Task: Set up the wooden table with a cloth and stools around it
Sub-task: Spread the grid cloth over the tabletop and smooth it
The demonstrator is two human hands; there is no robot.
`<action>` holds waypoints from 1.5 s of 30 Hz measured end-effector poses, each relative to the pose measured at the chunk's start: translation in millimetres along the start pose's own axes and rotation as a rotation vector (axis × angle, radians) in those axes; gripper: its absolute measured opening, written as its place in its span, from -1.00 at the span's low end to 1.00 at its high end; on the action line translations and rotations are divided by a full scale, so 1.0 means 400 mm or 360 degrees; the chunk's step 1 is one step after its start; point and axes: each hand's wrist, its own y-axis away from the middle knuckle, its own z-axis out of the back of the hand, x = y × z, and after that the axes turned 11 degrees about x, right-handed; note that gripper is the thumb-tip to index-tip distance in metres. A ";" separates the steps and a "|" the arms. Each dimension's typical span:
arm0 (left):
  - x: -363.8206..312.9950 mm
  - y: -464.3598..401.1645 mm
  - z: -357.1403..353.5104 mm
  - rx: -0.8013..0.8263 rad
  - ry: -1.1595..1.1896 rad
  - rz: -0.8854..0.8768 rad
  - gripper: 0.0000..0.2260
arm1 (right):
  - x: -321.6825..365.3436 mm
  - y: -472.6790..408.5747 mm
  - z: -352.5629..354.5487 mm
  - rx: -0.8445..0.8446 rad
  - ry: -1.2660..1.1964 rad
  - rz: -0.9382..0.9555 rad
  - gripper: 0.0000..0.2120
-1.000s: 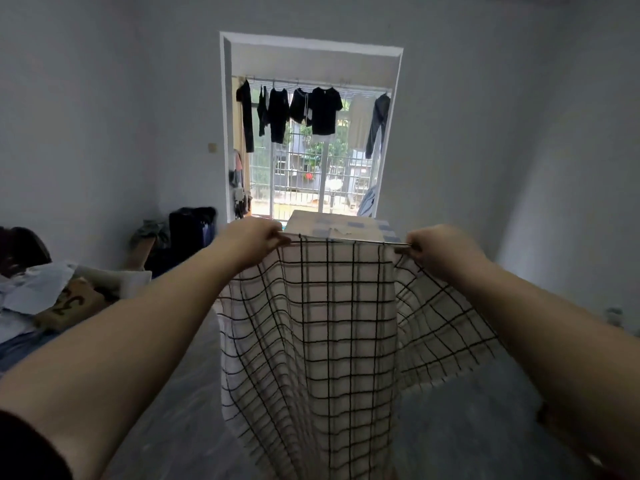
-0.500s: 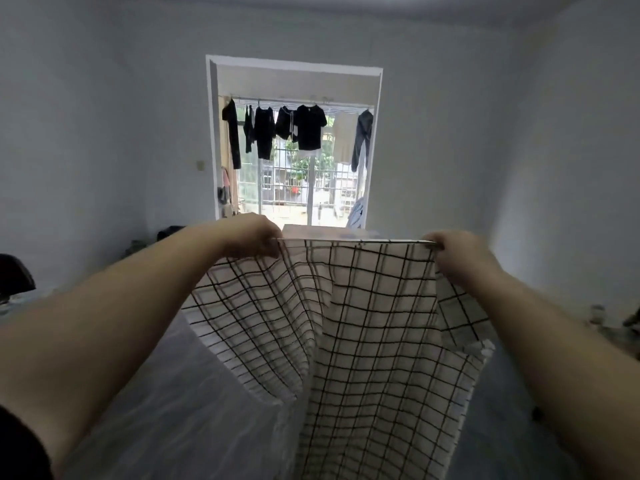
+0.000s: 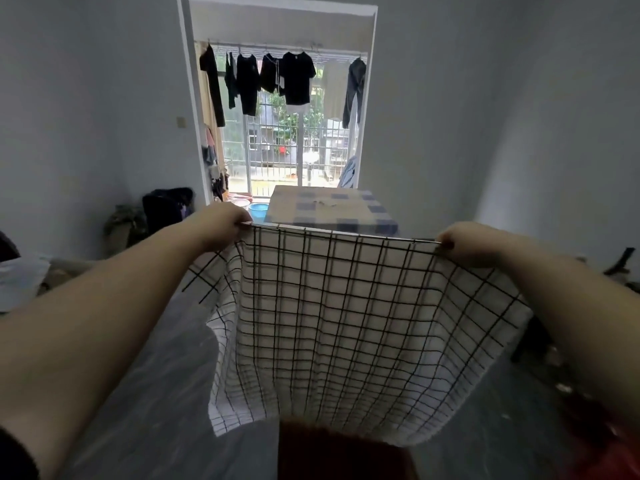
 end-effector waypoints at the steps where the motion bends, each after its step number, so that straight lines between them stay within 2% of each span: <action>1: 0.006 -0.007 -0.007 0.0007 0.0009 0.0005 -0.85 | -0.004 -0.013 -0.008 0.0012 0.0005 -0.0013 -0.84; 7: 0.036 -0.081 -0.053 0.0052 0.0057 0.0057 -0.72 | -0.007 -0.137 -0.068 -0.0385 -0.0283 -0.0221 -0.77; 10: 0.049 -0.143 -0.079 0.0018 0.0074 0.0106 -0.73 | -0.004 -0.224 -0.085 -0.0524 -0.0434 -0.0289 -0.74; 17: 0.058 -0.351 -0.099 -0.0154 0.0059 0.0299 -0.70 | -0.073 -0.491 -0.035 -0.0619 -0.0563 -0.0207 -0.66; 23: 0.024 -0.584 -0.040 -0.0263 0.0073 0.0305 -0.74 | -0.198 -0.739 0.053 -0.0673 -0.0640 -0.0165 -0.66; 27: 0.008 -0.674 -0.006 -0.0306 0.0081 0.0340 -0.74 | -0.254 -0.827 0.095 -0.0759 -0.0670 -0.0203 -0.70; 32: -0.016 -0.733 0.052 -0.0410 0.0086 0.0372 -0.72 | -0.298 -0.860 0.163 -0.0861 -0.0672 -0.0166 -0.70; 37: -0.050 -0.747 0.116 -0.0478 0.0083 0.0333 -0.74 | -0.344 -0.852 0.234 -0.0931 -0.0639 -0.0158 -0.55; 41: -0.084 -0.724 0.123 -0.0491 0.0038 0.0342 -0.74 | -0.348 -0.784 0.247 -0.0904 -0.0554 -0.0166 -0.68; 45: -0.114 -0.651 0.101 -0.0448 -0.0069 0.0326 -0.72 | -0.379 -0.729 0.212 -0.0827 -0.0509 -0.0165 -0.56</action>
